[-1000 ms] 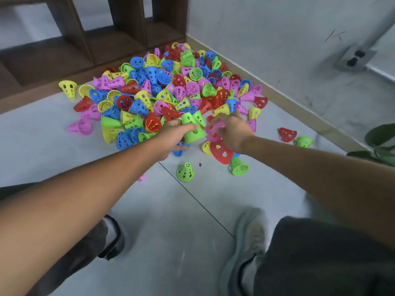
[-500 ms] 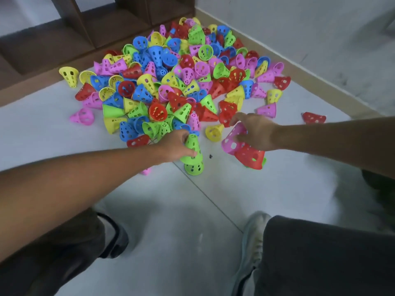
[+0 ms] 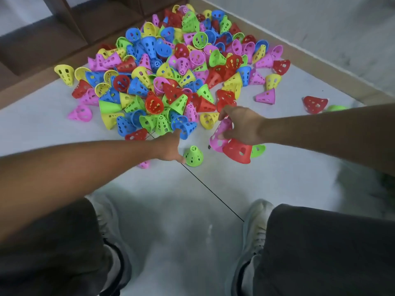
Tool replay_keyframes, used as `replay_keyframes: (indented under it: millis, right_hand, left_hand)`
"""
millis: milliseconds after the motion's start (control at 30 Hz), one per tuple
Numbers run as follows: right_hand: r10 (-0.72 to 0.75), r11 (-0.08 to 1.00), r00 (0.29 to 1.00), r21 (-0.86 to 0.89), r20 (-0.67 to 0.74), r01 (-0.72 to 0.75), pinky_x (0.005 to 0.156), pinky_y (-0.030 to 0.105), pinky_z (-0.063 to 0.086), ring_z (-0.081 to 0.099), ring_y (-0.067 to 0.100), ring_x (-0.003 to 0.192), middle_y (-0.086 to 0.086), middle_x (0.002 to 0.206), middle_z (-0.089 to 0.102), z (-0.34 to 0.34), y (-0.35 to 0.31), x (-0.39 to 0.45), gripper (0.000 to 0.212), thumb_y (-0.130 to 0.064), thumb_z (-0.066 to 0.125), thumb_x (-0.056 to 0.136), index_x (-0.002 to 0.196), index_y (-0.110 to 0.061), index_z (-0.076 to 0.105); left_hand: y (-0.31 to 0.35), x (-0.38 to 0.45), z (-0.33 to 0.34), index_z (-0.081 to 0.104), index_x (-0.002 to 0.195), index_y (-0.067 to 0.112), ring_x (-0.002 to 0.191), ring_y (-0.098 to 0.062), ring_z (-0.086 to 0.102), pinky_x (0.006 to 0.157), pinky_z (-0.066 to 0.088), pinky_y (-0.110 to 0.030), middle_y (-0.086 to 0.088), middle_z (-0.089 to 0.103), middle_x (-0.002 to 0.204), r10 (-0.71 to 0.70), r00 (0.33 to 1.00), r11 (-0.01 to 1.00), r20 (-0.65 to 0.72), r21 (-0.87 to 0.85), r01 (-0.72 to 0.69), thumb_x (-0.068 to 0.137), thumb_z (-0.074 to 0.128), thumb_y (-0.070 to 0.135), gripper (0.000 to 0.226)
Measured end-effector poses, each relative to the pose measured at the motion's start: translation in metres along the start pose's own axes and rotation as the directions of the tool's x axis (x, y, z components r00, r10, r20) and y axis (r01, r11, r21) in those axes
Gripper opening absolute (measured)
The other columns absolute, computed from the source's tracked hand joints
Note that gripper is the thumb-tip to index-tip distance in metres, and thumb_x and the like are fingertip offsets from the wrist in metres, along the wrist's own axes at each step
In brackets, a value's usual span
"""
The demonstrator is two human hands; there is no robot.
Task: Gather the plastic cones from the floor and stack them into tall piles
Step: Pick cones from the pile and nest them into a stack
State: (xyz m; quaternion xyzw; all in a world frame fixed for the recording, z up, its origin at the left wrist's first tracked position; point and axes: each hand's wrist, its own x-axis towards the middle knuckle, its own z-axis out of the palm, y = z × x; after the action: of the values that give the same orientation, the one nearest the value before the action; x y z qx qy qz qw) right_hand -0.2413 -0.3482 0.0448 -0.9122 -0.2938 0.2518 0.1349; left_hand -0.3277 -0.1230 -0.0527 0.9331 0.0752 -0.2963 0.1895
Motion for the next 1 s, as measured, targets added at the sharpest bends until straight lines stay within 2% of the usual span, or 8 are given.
replay_keyframes:
  millis: [100,300,400,500,667,800,900,1000]
  right_hand:
    - [-0.012,1.000,1.000,0.016,-0.004,0.012,0.076,0.036,0.050,0.058,0.024,0.096,0.003,0.116,0.053,0.012,0.001,-0.008,0.051,-0.031,0.075,0.090,0.131,-0.023,0.046]
    - [-0.046,0.998,0.999,0.036,-0.024,0.046,0.084,0.048,0.055,0.060,0.027,0.099,0.002,0.119,0.049,0.028,-0.010,-0.015,0.056,-0.031,0.074,0.090,0.135,-0.027,0.040]
    - [-0.063,0.996,0.997,0.059,-0.034,0.065,0.078,0.043,0.056,0.060,0.019,0.088,0.001,0.119,0.050,0.030,-0.019,-0.011,0.056,-0.034,0.075,0.089,0.134,-0.030,0.041]
    - [-0.075,0.994,0.995,0.075,-0.070,0.080,0.072,0.033,0.049,0.056,0.013,0.082,-0.002,0.119,0.049,0.034,-0.025,0.000,0.054,-0.033,0.075,0.089,0.133,-0.031,0.043]
    - [-0.104,0.987,0.988,0.112,-0.114,0.117,0.073,0.029,0.045,0.056,0.016,0.088,-0.002,0.118,0.051,0.052,-0.028,0.027,0.049,-0.024,0.072,0.091,0.133,-0.029,0.045]
    - [-0.098,0.987,0.991,0.119,-0.090,0.109,0.076,0.032,0.050,0.058,0.016,0.088,-0.004,0.118,0.052,0.073,-0.023,0.048,0.051,-0.021,0.071,0.091,0.134,-0.031,0.046]
    - [-0.100,0.991,0.994,0.089,-0.036,0.103,0.078,0.040,0.055,0.060,0.016,0.086,-0.009,0.119,0.050,0.089,-0.019,0.061,0.051,-0.020,0.070,0.091,0.134,-0.034,0.046]
    - [-0.101,0.994,0.995,0.050,-0.016,0.102,0.080,0.041,0.054,0.060,0.018,0.088,-0.009,0.120,0.051,0.105,-0.015,0.072,0.049,-0.021,0.069,0.090,0.133,-0.034,0.047]
  left_hand:
    - [-0.008,-0.017,-0.023,0.008,0.160,0.010,0.140,-0.031,0.042,0.109,0.043,-0.042,-0.017,0.036,0.157,0.046,0.998,0.999,0.047,0.027,-0.047,0.083,0.081,0.042,0.111]
    - [-0.026,-0.070,-0.071,0.044,0.143,0.021,0.108,-0.019,0.061,0.094,0.052,-0.035,0.003,0.052,0.137,0.110,0.991,0.991,0.075,0.072,-0.116,0.084,0.077,0.046,0.072]
    - [-0.040,-0.093,-0.084,0.058,0.125,0.024,0.099,-0.010,0.060,0.083,0.046,-0.022,0.012,0.057,0.113,0.129,0.991,0.989,0.041,0.064,-0.132,0.086,0.076,0.045,0.048]
    - [-0.058,-0.098,-0.084,0.064,0.111,0.027,0.089,0.002,0.059,0.071,0.042,-0.012,0.015,0.063,0.106,0.129,0.992,0.991,0.010,0.018,-0.129,0.087,0.075,0.044,0.031]
    - [-0.087,-0.076,-0.064,0.067,0.108,0.024,0.097,-0.008,0.065,0.087,0.051,-0.024,0.011,0.068,0.104,0.066,0.994,0.981,-0.087,-0.179,-0.081,0.087,0.078,0.037,0.027]
    - [-0.111,-0.051,-0.040,0.067,0.106,0.025,0.095,-0.006,0.063,0.080,0.047,-0.017,0.009,0.067,0.104,0.013,0.990,0.964,-0.137,-0.260,-0.048,0.088,0.077,0.032,0.022]
    - [-0.127,-0.039,-0.024,0.065,0.106,0.029,0.089,0.000,0.057,0.068,0.037,-0.006,0.010,0.061,0.107,0.006,0.996,0.977,-0.094,-0.210,-0.026,0.089,0.075,0.030,0.020]
    - [-0.141,-0.030,-0.012,0.066,0.116,0.031,0.091,-0.011,0.056,0.072,0.042,-0.012,0.002,0.055,0.115,-0.033,0.994,0.977,-0.107,-0.212,0.010,0.089,0.076,0.029,0.029]
